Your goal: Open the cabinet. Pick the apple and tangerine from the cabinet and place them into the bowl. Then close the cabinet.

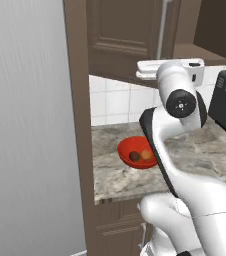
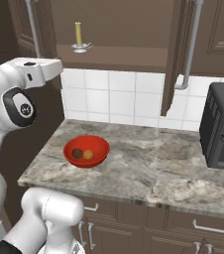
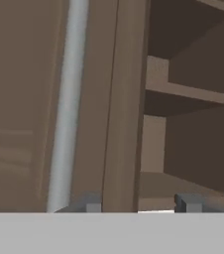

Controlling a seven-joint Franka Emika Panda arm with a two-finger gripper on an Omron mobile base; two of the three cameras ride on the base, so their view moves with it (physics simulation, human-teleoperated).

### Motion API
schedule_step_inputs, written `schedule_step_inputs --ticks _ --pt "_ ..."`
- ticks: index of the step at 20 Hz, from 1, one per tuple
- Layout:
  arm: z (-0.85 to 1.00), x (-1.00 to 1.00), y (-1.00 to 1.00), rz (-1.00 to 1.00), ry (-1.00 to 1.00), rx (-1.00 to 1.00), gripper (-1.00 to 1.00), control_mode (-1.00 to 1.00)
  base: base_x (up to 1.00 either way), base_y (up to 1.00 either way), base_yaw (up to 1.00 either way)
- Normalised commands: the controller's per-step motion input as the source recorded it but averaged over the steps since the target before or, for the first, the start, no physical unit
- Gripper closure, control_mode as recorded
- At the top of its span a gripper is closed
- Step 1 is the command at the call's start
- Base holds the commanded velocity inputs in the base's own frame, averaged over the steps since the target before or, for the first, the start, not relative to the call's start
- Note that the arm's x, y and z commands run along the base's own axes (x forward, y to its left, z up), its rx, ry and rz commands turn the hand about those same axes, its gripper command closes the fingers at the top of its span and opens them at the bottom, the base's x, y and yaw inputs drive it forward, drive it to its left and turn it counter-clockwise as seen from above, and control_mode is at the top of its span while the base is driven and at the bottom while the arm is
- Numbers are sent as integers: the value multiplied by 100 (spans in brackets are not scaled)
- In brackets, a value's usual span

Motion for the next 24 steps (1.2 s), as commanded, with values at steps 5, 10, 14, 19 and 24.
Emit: schedule_step_inputs --ticks 5,10,14,19,24 --pt "-19 100 -60 0 15 7 -100 -100 0 0 0" --pt "-22 100 -25 0 18 0 -100 -100 0 0 0" --pt "-31 100 -7 0 10 0 -100 -100 0 0 0" --pt "-33 100 0 -1 3 -1 -100 -100 0 0 0" --pt "-31 70 0 0 0 -1 -100 -100 0 0 0"
